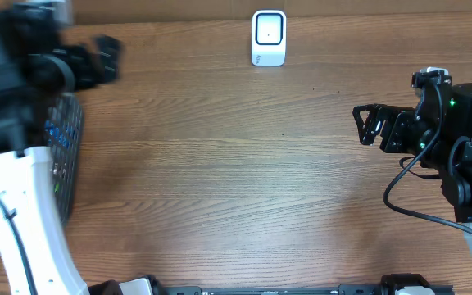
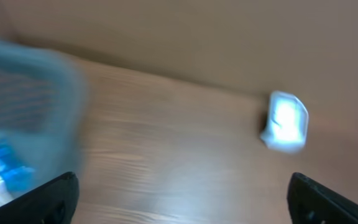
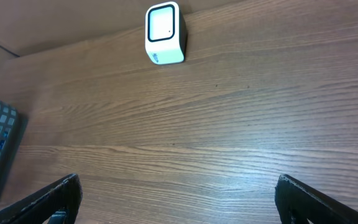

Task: Scan the item barcode
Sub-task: 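Reach the left gripper into the basket and grasp a clear snack bag, then lift the clear bag out with the left gripper and drop it mid-table, then grasp the blue snack bar in the basket with the left gripper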

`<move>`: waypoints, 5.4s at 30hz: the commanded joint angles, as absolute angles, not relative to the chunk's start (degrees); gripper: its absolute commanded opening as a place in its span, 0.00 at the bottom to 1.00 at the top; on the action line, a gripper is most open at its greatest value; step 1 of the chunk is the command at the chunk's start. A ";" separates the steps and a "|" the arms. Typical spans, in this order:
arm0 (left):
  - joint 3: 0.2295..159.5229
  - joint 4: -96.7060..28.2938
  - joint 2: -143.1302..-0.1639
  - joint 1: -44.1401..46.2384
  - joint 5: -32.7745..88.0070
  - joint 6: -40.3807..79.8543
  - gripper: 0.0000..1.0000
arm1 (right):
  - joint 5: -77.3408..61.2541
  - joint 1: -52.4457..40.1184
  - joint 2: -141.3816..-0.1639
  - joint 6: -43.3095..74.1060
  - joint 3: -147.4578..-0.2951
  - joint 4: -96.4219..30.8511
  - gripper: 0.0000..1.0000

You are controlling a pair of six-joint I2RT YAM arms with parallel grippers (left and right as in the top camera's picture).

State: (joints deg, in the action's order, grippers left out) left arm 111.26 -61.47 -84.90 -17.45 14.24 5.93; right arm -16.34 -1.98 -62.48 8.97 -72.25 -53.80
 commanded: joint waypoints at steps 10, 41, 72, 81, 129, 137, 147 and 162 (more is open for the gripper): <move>116.73 -70.61 -92.49 -44.73 -3.18 24.49 0.88 | -16.58 -2.20 -62.50 8.67 -73.49 -58.04 1.00; 116.88 -79.02 -130.23 -46.44 -7.51 22.46 0.10 | -16.67 -2.20 -69.78 8.95 -73.45 -63.77 1.00; 127.20 -89.19 -97.91 -9.78 -0.10 23.33 0.04 | -16.84 -2.20 -69.80 8.95 -73.47 -60.84 1.00; 117.86 -85.58 -111.77 8.23 5.19 24.64 0.04 | -16.82 -2.20 -69.80 8.97 -73.45 -60.55 1.00; 150.80 -96.79 -115.92 -10.20 -7.64 23.49 0.75 | -24.62 -30.59 -110.19 22.33 -87.31 -33.74 0.84; 150.67 -96.79 -115.96 -24.23 -9.43 25.74 0.75 | -23.16 -30.09 -110.17 22.37 -87.31 -35.77 0.84; 135.72 -92.88 -115.96 -34.57 -8.99 25.28 0.74 | -23.20 -14.55 -105.71 21.37 -89.14 -51.24 0.82; 93.36 -43.44 -116.01 -35.53 -1.69 18.11 0.76 | -16.93 -0.99 -104.75 6.96 -89.12 -68.93 0.90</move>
State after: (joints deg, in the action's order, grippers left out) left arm 98.45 -47.53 -116.16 -35.40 -3.11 19.66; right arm -18.02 -1.21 -106.45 8.25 -87.74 -68.69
